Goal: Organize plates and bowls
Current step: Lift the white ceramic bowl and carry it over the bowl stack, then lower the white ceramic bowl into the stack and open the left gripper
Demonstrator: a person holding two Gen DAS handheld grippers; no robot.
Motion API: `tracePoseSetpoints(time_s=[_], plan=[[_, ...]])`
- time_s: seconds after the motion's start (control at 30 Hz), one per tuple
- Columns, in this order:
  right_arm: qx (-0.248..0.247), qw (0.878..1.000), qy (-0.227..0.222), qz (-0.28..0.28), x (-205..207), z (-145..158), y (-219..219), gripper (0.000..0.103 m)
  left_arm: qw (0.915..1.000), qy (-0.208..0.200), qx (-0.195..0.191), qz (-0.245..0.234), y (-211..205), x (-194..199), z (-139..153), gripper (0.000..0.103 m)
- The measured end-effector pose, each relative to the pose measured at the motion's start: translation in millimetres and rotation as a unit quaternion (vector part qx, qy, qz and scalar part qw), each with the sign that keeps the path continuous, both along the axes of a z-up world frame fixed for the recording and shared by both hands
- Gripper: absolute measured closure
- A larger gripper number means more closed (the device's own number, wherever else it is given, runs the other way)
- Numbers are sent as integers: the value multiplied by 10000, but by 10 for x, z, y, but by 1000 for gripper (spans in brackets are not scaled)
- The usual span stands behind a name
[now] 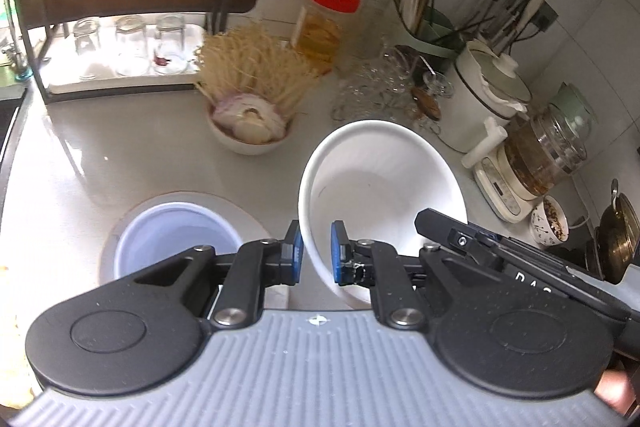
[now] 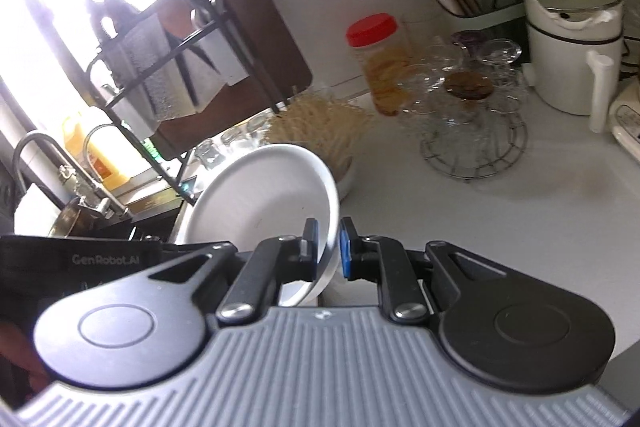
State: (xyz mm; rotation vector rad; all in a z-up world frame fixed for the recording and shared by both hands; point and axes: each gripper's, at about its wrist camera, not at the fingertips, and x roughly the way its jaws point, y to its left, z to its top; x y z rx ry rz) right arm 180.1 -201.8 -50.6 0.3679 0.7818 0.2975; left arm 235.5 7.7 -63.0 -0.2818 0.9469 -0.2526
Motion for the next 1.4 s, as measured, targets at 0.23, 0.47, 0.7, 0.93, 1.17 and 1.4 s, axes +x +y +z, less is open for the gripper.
tracePoseSetpoints(time_s=[0.23,0.47,0.7,0.93,1.17,1.4], plan=[[65,9999,-39,70,0,11,228,88,9999,-41,-14,102,257,-71,-17,88],[46,9996,-45,290,-61,1,586,88,9993,-86,-64,360,646,-235,-53,88],[-54,9987,-5,498,-150,-37,933,88,9984,-89,-121,539,1011,-397,-144,88],[-199,9982,177,538,-134,-130,1132,88,9977,64,-243,623,1240,-438,-335,88],[-319,9976,540,308,-98,-283,1173,88,9979,260,-300,512,1254,-338,-529,88],[-494,9957,739,255,25,-367,1220,88,9980,389,-234,441,1221,-165,-634,88]])
